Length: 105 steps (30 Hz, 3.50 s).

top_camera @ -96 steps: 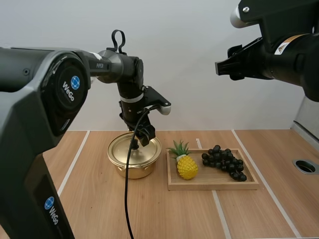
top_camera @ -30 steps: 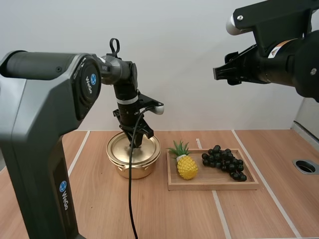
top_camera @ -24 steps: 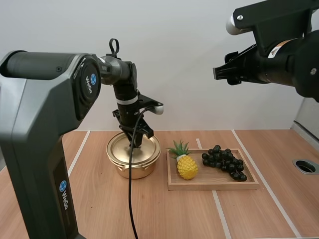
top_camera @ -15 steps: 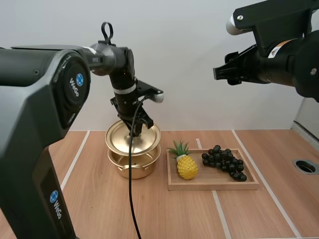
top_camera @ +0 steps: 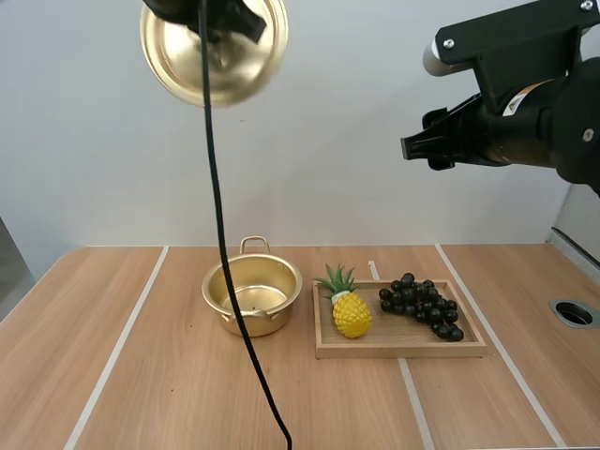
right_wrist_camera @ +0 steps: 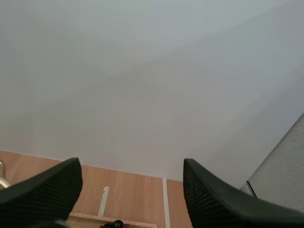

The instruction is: Open the pot, put the grape inside, and close it

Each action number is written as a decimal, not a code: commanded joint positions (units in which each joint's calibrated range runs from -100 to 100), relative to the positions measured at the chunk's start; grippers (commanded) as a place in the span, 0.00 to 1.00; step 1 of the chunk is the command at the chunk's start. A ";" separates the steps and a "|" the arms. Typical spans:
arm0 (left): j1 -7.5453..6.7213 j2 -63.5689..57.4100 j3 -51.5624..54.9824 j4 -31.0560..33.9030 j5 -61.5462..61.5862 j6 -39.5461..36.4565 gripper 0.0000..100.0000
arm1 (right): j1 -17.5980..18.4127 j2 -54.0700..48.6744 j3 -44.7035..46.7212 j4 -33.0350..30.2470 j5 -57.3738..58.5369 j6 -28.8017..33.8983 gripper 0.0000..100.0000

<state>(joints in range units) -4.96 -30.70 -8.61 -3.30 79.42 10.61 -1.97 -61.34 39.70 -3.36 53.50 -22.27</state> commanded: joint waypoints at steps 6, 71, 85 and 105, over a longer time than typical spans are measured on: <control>1.08 -10.98 -9.14 -0.78 -17.06 -6.13 0.00 | -0.19 4.48 -2.44 -0.14 15.82 -2.67 1.00; 1.11 -13.68 -24.13 4.80 -19.19 -6.39 0.00 | -10.01 61.95 -14.50 16.83 42.01 -57.45 1.00; 1.11 -13.68 -24.13 4.80 -19.19 -6.39 0.00 | -10.01 68.20 -14.38 19.63 42.36 -58.16 1.00; 1.11 -12.93 -24.13 4.80 -19.19 -6.40 0.00 | -8.89 71.03 -11.69 20.57 40.25 -58.39 1.00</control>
<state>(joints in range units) -3.90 -43.83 -32.34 1.08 61.49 4.07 -11.17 8.50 26.18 17.21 87.18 -80.28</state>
